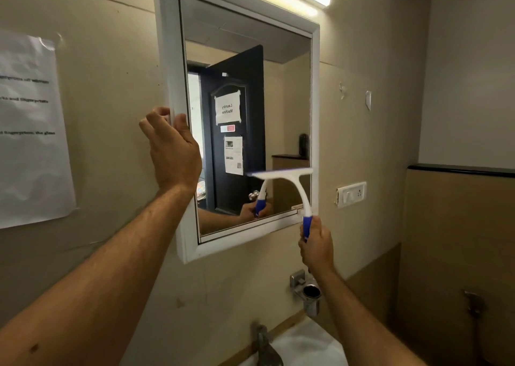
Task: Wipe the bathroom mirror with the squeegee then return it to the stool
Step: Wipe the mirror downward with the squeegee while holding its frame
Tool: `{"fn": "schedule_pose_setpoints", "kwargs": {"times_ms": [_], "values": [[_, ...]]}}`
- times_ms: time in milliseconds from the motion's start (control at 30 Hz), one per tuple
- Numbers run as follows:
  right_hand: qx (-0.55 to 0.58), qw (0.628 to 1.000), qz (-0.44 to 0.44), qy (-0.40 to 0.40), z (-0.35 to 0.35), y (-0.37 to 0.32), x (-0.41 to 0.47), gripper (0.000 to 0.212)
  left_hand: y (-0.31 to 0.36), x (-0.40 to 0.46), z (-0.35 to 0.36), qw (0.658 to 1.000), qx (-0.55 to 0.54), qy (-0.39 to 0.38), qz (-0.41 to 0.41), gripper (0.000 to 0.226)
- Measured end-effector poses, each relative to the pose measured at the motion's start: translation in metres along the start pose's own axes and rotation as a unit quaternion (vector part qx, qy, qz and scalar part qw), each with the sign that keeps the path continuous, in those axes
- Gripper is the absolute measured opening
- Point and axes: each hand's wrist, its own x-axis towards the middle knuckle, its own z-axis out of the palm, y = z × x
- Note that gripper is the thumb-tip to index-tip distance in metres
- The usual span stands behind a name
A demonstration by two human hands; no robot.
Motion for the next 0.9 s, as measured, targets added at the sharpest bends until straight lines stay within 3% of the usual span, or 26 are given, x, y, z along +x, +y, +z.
{"fn": "schedule_pose_setpoints", "kwargs": {"times_ms": [100,300,600,767,900], "values": [[-0.012,1.0,-0.022,-0.001,-0.009,0.004,-0.004,0.045,0.001,-0.001,-0.001,1.0,0.003,0.005,0.001,0.043],[0.035,0.999,-0.041,0.006,0.008,-0.055,0.022,0.046,0.007,0.0,-0.001,1.0,-0.001,0.01,-0.002,0.042],[-0.015,1.0,-0.001,0.002,-0.012,0.033,-0.017,0.041,0.007,-0.002,0.001,1.0,0.007,0.012,-0.012,0.041],[-0.01,0.998,-0.054,-0.003,-0.004,-0.009,0.004,0.041,0.009,-0.005,-0.001,1.0,0.016,0.017,-0.014,0.043],[0.021,0.999,-0.036,-0.001,0.009,-0.026,0.014,0.034,0.011,0.0,0.001,1.0,0.015,0.008,-0.012,0.044]]}}
